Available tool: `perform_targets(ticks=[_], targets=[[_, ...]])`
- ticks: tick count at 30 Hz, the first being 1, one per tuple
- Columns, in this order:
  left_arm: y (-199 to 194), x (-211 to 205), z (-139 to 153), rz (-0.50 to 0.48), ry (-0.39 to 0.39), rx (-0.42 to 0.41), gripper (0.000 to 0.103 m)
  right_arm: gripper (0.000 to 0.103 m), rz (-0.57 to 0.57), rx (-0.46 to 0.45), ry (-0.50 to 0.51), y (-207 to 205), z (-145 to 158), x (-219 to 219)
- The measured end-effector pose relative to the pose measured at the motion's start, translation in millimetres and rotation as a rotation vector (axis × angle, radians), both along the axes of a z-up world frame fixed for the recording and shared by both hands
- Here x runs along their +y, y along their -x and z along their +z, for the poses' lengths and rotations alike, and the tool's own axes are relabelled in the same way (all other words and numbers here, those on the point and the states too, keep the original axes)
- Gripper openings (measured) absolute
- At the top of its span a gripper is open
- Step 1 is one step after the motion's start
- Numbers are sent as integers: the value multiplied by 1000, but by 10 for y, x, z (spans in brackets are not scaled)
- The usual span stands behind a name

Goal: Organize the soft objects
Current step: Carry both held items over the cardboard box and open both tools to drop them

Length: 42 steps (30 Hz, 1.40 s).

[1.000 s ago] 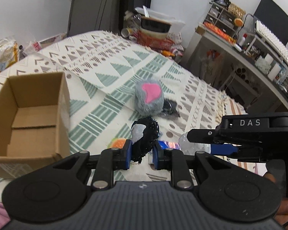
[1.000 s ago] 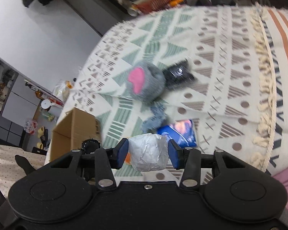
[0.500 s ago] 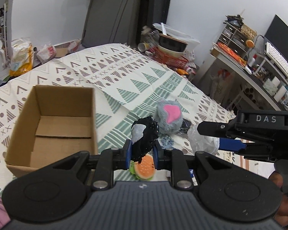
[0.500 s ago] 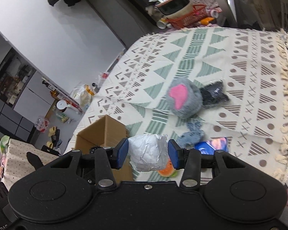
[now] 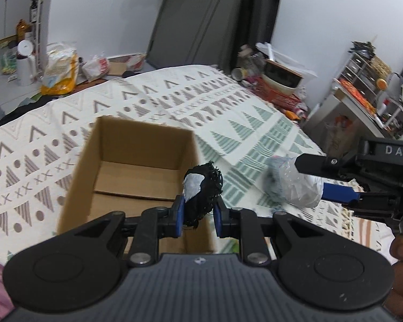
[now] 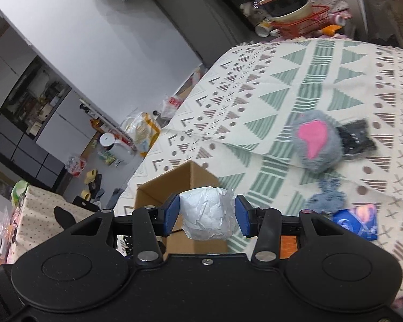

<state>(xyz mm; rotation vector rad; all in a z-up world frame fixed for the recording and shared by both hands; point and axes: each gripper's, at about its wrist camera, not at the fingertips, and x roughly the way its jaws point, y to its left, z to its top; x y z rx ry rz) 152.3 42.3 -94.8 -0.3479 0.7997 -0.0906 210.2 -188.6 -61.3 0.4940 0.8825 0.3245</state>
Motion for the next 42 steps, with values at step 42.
perform_targets(ticks=[42], targets=[[28, 422, 87, 187, -134, 70, 59, 76, 105, 130, -34, -125, -283, 469]])
